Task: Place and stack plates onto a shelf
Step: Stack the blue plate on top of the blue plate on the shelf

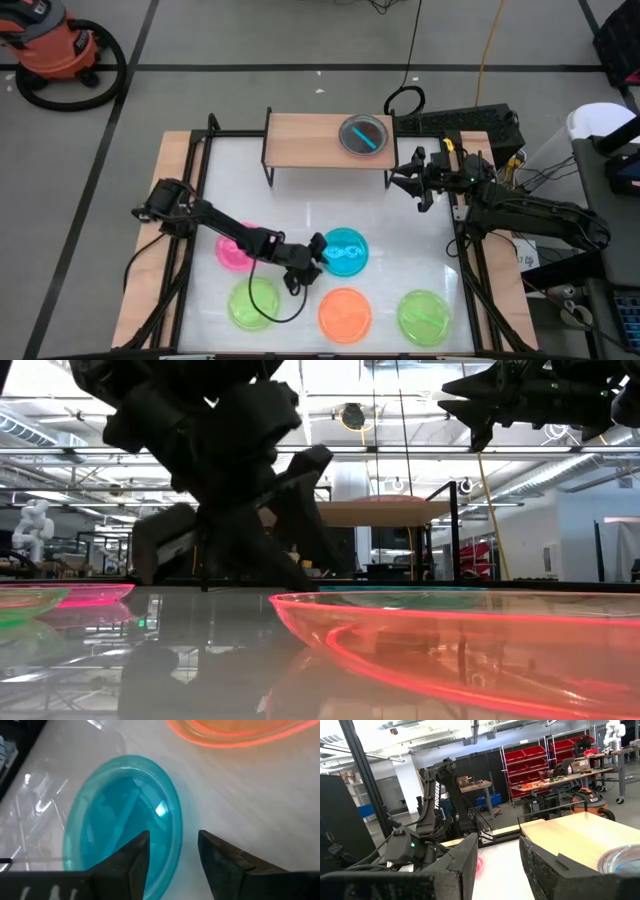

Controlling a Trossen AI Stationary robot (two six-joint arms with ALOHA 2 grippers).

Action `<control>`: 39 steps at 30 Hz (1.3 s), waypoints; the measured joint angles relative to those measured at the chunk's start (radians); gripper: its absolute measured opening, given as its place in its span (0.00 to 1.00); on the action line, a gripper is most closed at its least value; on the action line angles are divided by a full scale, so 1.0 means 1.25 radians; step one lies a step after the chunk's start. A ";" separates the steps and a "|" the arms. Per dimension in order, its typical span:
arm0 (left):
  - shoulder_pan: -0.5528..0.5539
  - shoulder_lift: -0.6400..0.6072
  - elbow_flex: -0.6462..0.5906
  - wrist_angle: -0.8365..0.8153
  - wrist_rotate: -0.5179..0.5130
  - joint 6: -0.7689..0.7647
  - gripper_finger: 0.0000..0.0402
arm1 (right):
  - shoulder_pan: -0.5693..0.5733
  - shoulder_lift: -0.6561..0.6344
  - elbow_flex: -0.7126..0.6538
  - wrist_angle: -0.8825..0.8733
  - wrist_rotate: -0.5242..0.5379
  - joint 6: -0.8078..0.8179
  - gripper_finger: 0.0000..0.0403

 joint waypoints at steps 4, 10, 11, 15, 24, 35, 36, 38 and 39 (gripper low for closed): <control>0.005 0.020 0.000 0.003 0.003 0.000 0.45 | 0.000 0.000 0.000 -0.001 0.000 0.000 0.32; 0.021 0.039 0.002 0.022 0.009 -0.031 0.45 | 0.000 0.000 0.000 -0.001 0.000 0.000 0.32; 0.023 0.040 0.002 0.023 0.010 -0.039 0.45 | 0.000 0.000 0.000 -0.001 0.000 0.001 0.32; 0.028 0.041 0.002 0.023 0.009 -0.043 0.37 | 0.000 0.000 0.000 -0.001 0.000 0.002 0.32; 0.018 0.032 0.000 0.000 -0.008 -0.022 0.09 | 0.000 0.000 0.000 -0.001 0.000 0.002 0.32; -0.016 -0.154 -0.001 -0.068 -0.085 0.042 0.01 | 0.000 0.000 0.000 -0.006 0.000 0.002 0.32; -0.016 -0.181 -0.001 -0.077 -0.104 0.059 0.01 | 0.000 0.000 0.000 -0.006 0.000 0.002 0.32; -0.005 -0.232 0.000 -0.091 -0.136 0.097 0.01 | 0.000 0.000 0.000 -0.006 0.000 0.002 0.32; 0.008 -0.255 0.000 -0.106 -0.141 0.113 0.01 | 0.000 0.000 0.000 -0.006 0.001 0.002 0.32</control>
